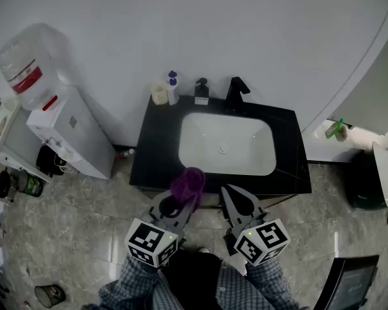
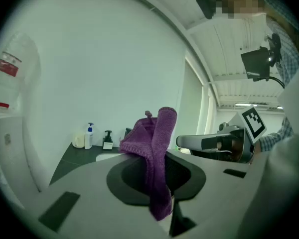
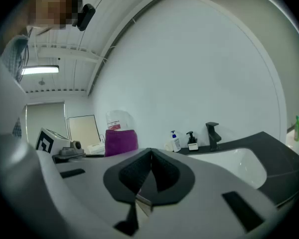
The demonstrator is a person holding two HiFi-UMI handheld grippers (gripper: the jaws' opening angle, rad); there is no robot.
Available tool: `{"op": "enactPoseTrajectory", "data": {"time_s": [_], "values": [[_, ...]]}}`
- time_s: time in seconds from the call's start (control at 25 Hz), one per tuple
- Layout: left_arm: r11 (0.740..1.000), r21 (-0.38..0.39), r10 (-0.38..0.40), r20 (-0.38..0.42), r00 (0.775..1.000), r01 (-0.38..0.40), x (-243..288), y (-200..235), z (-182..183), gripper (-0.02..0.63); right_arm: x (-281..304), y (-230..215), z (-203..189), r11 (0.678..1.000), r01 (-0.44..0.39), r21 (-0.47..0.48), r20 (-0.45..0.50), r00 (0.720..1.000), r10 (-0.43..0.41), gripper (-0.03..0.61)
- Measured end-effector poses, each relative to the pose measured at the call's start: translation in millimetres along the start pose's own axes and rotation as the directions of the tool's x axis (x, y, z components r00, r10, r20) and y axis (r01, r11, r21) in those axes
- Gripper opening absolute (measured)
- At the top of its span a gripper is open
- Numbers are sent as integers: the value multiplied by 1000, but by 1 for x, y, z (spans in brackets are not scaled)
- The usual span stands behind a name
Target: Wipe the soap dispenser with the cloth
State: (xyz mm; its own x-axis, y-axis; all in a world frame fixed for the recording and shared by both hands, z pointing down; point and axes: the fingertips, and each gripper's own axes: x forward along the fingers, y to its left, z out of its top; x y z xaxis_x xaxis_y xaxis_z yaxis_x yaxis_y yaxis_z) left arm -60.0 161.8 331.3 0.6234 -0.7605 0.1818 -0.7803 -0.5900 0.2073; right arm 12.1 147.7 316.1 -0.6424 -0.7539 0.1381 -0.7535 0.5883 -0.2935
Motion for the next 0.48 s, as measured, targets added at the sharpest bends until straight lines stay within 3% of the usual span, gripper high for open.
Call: {"op": "enactPoseTrajectory", "data": {"time_s": [0.48], "values": [[1000, 0, -1, 1, 1000, 1, -1, -2, -1, 57, -1, 1, -1, 1000, -4, -1, -1, 1000, 4, 18]]}}
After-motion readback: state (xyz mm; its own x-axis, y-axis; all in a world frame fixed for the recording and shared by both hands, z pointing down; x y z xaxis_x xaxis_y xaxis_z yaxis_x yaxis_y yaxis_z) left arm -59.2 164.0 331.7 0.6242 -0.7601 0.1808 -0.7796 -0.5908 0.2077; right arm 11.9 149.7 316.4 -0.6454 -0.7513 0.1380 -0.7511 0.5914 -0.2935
